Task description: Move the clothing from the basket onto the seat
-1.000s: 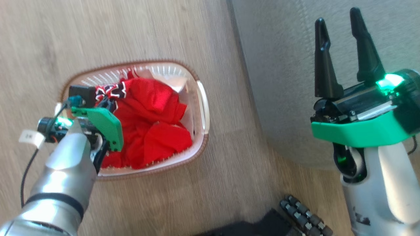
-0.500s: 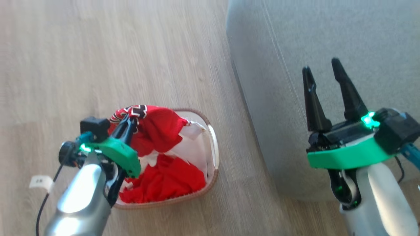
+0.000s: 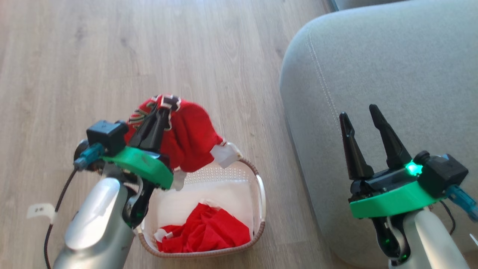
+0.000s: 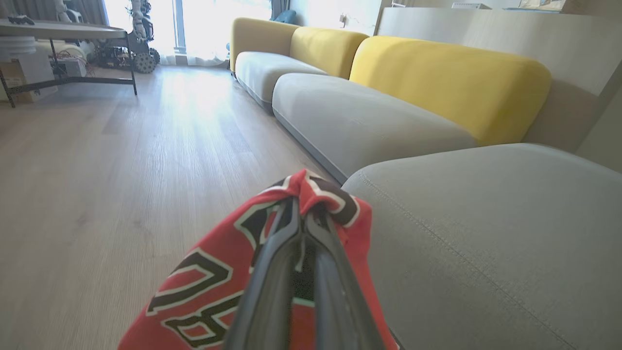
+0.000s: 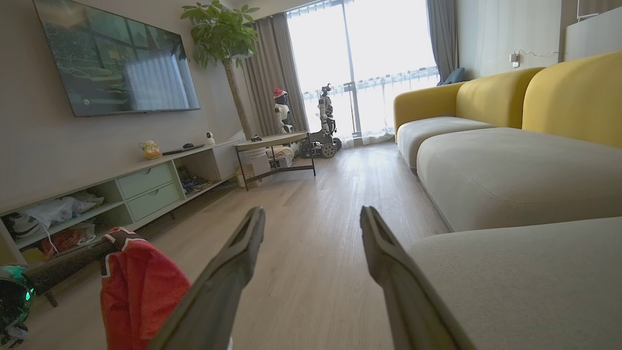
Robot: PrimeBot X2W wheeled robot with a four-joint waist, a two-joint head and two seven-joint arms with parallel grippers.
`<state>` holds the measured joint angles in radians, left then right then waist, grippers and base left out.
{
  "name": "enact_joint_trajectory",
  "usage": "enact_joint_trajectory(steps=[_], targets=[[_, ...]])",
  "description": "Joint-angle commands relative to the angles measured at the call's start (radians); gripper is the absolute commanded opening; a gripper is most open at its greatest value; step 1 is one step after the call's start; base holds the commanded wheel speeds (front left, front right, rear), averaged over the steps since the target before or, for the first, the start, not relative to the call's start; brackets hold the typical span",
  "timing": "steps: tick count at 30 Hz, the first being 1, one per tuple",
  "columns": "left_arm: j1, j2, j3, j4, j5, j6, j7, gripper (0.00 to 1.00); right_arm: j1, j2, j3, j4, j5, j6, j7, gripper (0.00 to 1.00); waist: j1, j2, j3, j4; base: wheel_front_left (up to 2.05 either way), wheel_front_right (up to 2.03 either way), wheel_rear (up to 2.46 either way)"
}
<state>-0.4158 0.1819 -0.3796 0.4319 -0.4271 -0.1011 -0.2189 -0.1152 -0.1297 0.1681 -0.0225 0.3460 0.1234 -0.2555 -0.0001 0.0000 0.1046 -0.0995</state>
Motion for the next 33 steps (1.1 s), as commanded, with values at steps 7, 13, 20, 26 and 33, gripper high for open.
enact_joint_trajectory(steps=[7,13,20,26,33], targets=[[-0.075,0.034,0.025,-0.235,-0.014,0.021,0.114,0.00,0.009,-0.010,0.045,-0.023,0.018,0.007,-0.006,1.00,0.0001,0.0000,-0.042,0.031,0.00,0.00,0.00],[-0.149,0.028,0.013,-0.313,-0.029,0.021,0.194,0.00,0.026,-0.027,0.067,-0.012,0.023,0.007,-0.006,1.00,0.0001,0.0000,-0.062,0.043,0.00,0.00,0.00],[-0.210,0.031,-0.004,-0.350,-0.030,0.017,0.241,0.00,0.024,-0.027,0.103,-0.007,0.029,0.007,-0.005,1.00,0.0001,0.0000,-0.061,0.037,0.00,0.00,0.00],[-0.221,0.033,-0.011,-0.348,-0.032,0.016,0.246,0.00,-0.012,-0.034,0.153,0.010,0.030,0.007,0.005,1.00,0.0001,0.0000,-0.055,0.030,0.00,0.00,0.00],[-0.228,0.020,-0.022,-0.347,-0.038,0.019,0.245,0.00,-0.089,-0.050,0.203,0.067,0.023,0.007,0.033,1.00,0.0001,0.0000,-0.051,0.037,0.00,0.00,0.00]])
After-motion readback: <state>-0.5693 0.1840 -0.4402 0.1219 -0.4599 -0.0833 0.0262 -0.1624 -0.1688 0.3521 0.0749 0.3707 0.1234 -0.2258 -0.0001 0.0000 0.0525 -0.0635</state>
